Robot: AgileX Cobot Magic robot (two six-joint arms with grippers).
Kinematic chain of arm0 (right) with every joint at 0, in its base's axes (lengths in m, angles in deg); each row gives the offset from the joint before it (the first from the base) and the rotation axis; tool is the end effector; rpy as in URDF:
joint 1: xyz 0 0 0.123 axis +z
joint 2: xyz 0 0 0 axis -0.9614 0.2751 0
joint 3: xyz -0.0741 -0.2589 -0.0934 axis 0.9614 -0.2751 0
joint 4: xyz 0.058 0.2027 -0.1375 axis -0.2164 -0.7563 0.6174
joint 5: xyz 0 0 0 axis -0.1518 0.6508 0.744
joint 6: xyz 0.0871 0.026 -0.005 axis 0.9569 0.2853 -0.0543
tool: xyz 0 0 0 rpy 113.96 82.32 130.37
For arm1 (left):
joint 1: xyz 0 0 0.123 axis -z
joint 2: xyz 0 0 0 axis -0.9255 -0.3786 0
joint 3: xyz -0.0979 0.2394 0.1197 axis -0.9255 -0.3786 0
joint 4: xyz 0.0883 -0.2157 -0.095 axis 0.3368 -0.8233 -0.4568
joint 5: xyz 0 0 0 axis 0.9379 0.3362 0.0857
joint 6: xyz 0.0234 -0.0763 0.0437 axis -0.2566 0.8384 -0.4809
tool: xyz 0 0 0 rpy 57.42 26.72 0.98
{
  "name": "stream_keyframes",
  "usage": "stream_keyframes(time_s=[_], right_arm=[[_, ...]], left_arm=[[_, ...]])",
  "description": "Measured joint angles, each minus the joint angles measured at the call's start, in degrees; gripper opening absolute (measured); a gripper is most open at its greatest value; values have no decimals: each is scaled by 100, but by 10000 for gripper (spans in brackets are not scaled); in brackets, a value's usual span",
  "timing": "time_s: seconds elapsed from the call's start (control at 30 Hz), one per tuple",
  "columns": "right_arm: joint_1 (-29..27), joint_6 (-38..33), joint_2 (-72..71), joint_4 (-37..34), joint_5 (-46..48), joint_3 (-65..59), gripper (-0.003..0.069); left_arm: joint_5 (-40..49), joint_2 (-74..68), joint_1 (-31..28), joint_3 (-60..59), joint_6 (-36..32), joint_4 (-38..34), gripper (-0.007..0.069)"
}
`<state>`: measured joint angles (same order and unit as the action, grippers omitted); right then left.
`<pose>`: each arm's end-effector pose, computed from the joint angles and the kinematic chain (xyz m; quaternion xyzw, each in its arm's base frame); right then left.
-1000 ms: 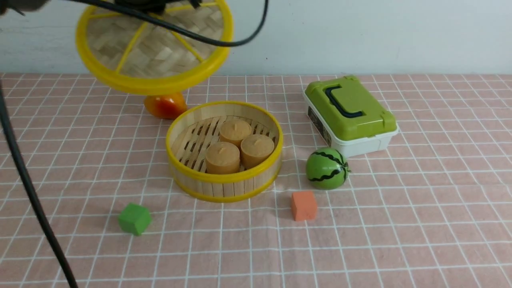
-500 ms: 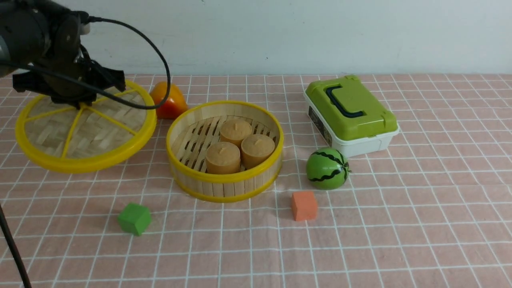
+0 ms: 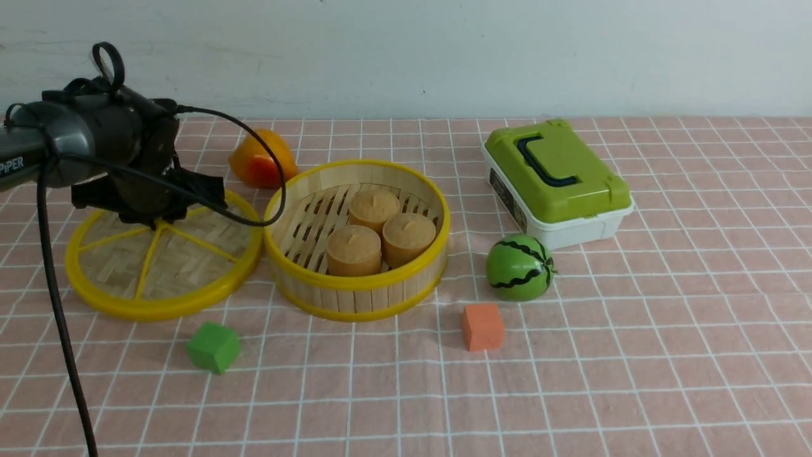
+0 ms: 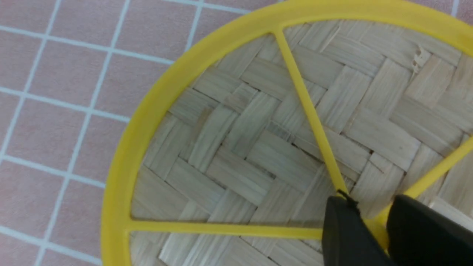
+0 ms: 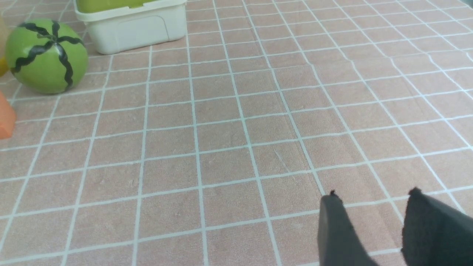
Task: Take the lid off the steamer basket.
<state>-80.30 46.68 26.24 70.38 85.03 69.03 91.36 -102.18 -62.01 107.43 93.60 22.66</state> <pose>0.0518 -0.0053 0.1731 0.0860 0.8019 0.0011 0.5912 0.4642 -0.0216 0.2066 -0.1301 0.9334 0.0692 0.3271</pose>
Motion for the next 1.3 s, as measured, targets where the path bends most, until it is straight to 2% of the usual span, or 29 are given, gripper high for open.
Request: stream_keyframes(time_s=[0.17, 0.23, 0.3, 0.33, 0.47, 0.5, 0.57, 0.77, 0.83, 0.9, 0.93, 1.3], right_arm=[[0, 0, 0, 0, 0, 0, 241], [0, 0, 0, 0, 0, 0, 241], [0, 0, 0, 0, 0, 0, 241], [0, 0, 0, 0, 0, 0, 241], [0, 0, 0, 0, 0, 0, 241], [0, 0, 0, 0, 0, 0, 241], [0, 0, 0, 0, 0, 0, 241], [0, 0, 0, 0, 0, 0, 241], [0, 0, 0, 0, 0, 0, 241], [0, 0, 0, 0, 0, 0, 242], [0, 0, 0, 0, 0, 0, 242], [0, 0, 0, 0, 0, 0, 241]], left_arm=[[-70, 363, 0, 0, 0, -25, 417], [-70, 619, 0, 0, 0, 3, 429], [-50, 1122, 0, 0, -107, 34, 408], [-44, 1494, 14, 0, -200, 34, 372], [-44, 2939, 31, 0, -454, -168, 177], [-36, 3445, 44, 0, -509, -310, 94], [-36, 4076, 44, -130, -559, -456, -1], [-224, 5615, 44, -1288, -577, -674, -13], [-292, 6294, 44, -2169, -577, -825, -13], [-286, 6544, 44, -2509, -582, -921, -13], [-268, 7010, 44, -3161, -581, -1136, -13], [-157, 8942, 44, -5819, -581, -2493, -13]])
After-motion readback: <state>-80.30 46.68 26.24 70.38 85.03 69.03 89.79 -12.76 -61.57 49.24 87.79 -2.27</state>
